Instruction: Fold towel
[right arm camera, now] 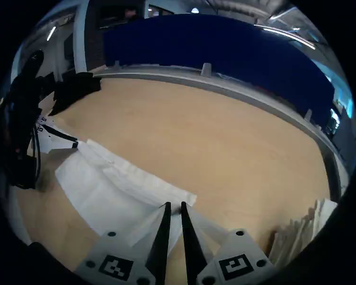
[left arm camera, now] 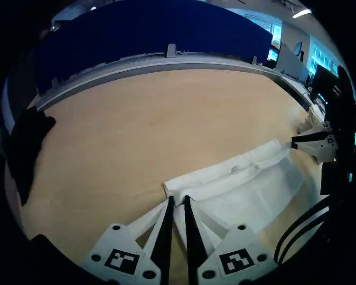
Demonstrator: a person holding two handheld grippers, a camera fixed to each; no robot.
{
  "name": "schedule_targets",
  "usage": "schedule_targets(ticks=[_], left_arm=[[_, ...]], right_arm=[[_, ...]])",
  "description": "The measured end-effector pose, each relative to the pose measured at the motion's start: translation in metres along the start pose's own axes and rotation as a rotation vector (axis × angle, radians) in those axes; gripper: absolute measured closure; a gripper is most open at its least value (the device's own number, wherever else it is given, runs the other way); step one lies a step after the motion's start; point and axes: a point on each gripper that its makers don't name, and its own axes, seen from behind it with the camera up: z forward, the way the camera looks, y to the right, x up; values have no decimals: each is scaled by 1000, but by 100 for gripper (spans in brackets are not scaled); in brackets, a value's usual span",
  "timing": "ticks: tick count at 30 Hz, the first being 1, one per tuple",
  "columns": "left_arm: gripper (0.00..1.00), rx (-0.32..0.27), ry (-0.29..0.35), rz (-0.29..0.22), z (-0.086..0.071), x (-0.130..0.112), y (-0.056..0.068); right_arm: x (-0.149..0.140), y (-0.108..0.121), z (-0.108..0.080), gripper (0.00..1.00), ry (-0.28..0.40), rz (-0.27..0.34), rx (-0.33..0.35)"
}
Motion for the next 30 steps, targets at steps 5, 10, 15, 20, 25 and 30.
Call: schedule_targets(ticks=[5, 10, 15, 20, 25, 30], left_arm=[[77, 13, 12, 10, -1, 7, -4], [57, 28, 17, 16, -5, 11, -9], [20, 29, 15, 9, -8, 10, -11], [9, 45, 16, 4, -13, 9, -16], [8, 59, 25, 1, -22, 8, -19], [8, 68, 30, -11, -35, 2, -21]], right_arm=[[7, 3, 0, 78, 15, 2, -9], [11, 6, -2, 50, 27, 6, -18], [13, 4, -4, 13, 38, 14, -8], [13, 0, -7, 7, 42, 14, -2], [10, -5, -11, 7, 37, 6, 3], [4, -10, -16, 7, 32, 0, 7]])
